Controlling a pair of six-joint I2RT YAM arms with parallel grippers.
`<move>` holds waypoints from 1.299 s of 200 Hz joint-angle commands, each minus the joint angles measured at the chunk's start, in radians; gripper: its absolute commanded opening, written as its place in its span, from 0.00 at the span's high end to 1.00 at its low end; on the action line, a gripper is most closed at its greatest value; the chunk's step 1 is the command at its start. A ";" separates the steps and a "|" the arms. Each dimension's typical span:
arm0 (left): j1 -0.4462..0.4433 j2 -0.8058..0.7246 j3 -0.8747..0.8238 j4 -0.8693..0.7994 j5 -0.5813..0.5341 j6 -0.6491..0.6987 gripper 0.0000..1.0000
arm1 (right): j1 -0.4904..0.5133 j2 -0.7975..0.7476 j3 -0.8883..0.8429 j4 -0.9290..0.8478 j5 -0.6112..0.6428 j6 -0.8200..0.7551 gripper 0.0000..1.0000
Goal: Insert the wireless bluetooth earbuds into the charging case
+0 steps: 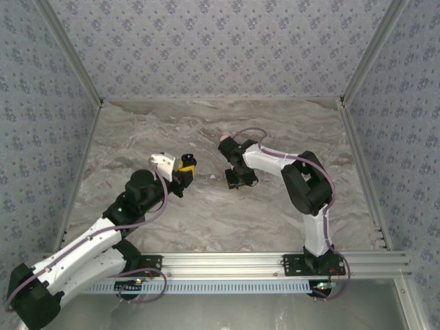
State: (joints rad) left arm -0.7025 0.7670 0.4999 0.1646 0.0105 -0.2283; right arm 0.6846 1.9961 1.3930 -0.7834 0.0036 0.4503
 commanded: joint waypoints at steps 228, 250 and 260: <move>-0.004 0.045 0.026 0.065 0.029 0.000 0.76 | 0.001 0.087 0.123 -0.087 0.025 0.201 0.72; -0.005 0.046 0.026 0.065 0.031 -0.003 0.76 | 0.002 0.091 0.121 -0.084 0.027 0.203 0.72; -0.004 0.048 0.025 0.065 0.031 -0.003 0.76 | 0.001 0.095 0.123 -0.083 0.024 0.203 0.73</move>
State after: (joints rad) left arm -0.7025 0.8139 0.4999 0.1848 0.0219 -0.2283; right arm 0.6857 2.0632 1.4952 -0.8326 0.0051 0.6399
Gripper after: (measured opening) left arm 0.243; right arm 0.278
